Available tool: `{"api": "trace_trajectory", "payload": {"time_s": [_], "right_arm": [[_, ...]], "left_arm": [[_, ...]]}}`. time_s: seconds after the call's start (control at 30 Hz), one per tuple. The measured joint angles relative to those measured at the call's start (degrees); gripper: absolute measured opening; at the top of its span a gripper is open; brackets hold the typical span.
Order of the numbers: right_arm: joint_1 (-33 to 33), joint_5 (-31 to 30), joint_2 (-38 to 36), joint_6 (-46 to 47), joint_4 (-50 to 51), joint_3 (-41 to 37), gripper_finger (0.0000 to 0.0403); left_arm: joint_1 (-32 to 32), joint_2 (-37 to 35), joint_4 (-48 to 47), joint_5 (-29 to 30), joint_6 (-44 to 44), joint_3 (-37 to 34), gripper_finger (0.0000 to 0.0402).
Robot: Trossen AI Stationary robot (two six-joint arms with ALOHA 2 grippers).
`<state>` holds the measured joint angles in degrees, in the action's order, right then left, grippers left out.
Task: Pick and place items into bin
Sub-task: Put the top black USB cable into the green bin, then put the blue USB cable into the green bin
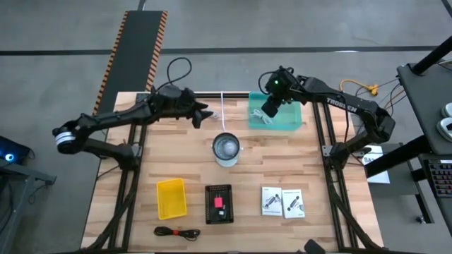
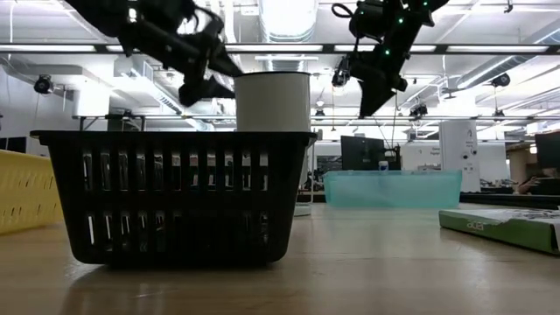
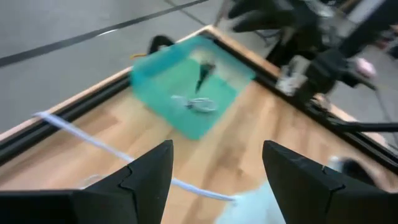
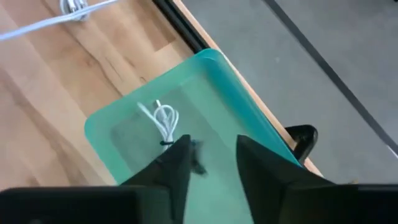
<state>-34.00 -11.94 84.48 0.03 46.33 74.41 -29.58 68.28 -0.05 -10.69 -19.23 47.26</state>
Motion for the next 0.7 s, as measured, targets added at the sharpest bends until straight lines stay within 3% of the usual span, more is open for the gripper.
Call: {"api": "trace_trajectory", "payload": {"time_s": [0.1,0.3,0.7], "right_arm": [[-0.1,0.0,0.2,-0.5,0.0,0.0,0.0158],[0.0,0.0,0.1,1.5,0.0,0.0,0.0201],[0.0,0.4,-1.4,1.5,0.1,0.1,0.0210]], "left_arm": [[-2.8,1.8,0.0,-0.7,0.2,0.4,0.0231],[-8.2,7.8,-2.1,-10.8,3.8,2.8,0.0231],[-12.6,25.5,-31.6,-11.9,25.6,19.9,0.0231]]}}
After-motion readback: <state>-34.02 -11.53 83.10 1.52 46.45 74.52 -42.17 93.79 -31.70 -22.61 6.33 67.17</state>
